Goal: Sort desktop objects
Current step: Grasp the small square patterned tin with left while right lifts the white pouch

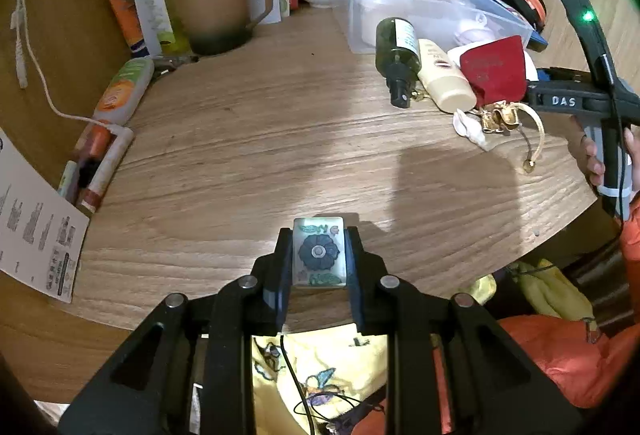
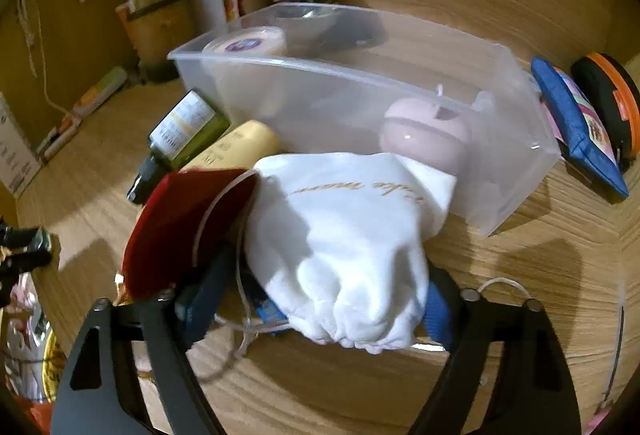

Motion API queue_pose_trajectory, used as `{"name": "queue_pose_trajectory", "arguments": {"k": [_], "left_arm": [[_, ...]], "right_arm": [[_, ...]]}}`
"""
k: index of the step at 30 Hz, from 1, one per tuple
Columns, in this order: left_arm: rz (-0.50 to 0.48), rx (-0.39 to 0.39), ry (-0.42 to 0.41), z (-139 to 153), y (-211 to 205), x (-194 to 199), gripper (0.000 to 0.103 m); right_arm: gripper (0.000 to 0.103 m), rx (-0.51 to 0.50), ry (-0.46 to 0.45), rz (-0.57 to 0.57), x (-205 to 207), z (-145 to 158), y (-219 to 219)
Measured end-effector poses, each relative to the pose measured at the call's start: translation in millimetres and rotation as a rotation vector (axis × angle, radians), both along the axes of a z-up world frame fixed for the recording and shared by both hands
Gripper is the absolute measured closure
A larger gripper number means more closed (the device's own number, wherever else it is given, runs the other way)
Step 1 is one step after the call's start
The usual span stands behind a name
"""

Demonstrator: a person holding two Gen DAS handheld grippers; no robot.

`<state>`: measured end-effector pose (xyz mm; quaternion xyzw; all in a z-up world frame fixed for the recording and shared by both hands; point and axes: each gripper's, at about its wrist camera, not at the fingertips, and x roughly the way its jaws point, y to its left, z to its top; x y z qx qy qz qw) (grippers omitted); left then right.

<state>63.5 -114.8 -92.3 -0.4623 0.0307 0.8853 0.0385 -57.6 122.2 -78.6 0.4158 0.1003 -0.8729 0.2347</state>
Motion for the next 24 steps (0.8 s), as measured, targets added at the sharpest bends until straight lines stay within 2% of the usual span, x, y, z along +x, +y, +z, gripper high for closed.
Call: {"name": "queue_pose_trajectory", "arguments": {"k": [7,16,24], "left_arm": [[0.032,0.027,0.007,4,-9,-15,0.079],[0.049,0.128,0.067,27,-16,-39,0.079],[0.020,0.154,0.131,59,-5,-64,0.079]], "right_arm": [[0.040,-0.033,0.040,0.006,6,10,4],[0.042,-0.140,0.061,-0.044,9,34,35],[0.042,-0.207,0.093,-0.077,14,57,66]]}}
